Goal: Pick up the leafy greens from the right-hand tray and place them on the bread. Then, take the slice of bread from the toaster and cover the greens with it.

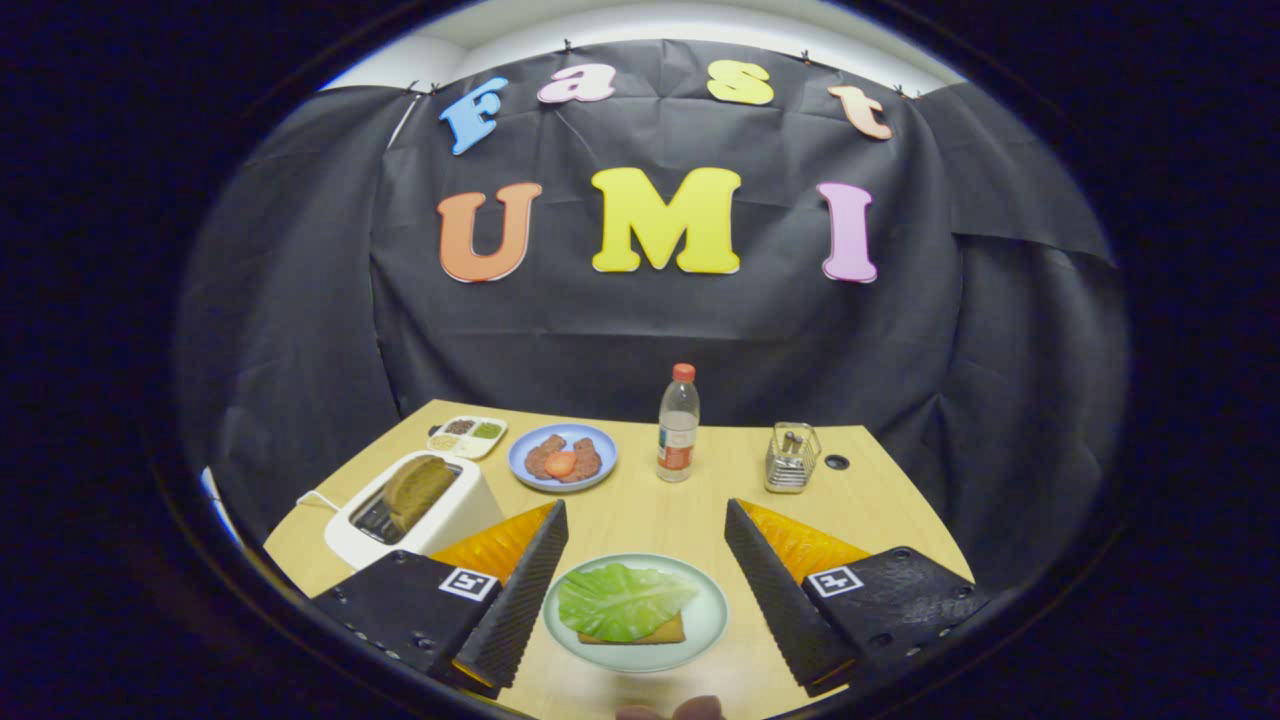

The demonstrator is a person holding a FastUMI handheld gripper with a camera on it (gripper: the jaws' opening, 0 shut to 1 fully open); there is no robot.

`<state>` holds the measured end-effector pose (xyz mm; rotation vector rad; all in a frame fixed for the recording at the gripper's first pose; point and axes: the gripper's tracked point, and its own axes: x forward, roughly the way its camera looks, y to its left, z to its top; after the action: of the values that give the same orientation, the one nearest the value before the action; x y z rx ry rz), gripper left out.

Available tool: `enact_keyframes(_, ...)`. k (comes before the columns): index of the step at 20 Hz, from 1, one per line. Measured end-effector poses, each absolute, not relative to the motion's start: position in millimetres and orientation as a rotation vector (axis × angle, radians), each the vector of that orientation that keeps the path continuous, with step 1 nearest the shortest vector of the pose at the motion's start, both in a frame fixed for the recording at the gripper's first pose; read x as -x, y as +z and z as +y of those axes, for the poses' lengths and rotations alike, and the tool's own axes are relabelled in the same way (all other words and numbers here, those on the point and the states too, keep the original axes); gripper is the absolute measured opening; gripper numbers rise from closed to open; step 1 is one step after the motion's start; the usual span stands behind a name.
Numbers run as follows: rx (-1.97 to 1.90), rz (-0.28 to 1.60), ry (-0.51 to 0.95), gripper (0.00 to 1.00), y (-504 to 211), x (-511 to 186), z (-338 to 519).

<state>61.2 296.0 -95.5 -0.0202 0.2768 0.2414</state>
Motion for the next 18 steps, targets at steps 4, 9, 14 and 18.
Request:
enact_keyframes(4,0.012,0.265,0.301,0.96,-82,-53,360)
enact_keyframes(9,-0.043,0.318,0.336,0.96,-95,-54,433)
enact_keyframes(14,-0.037,0.384,0.324,0.96,-126,-70,484)
enact_keyframes(18,-0.009,0.430,0.282,0.96,-151,-93,500)
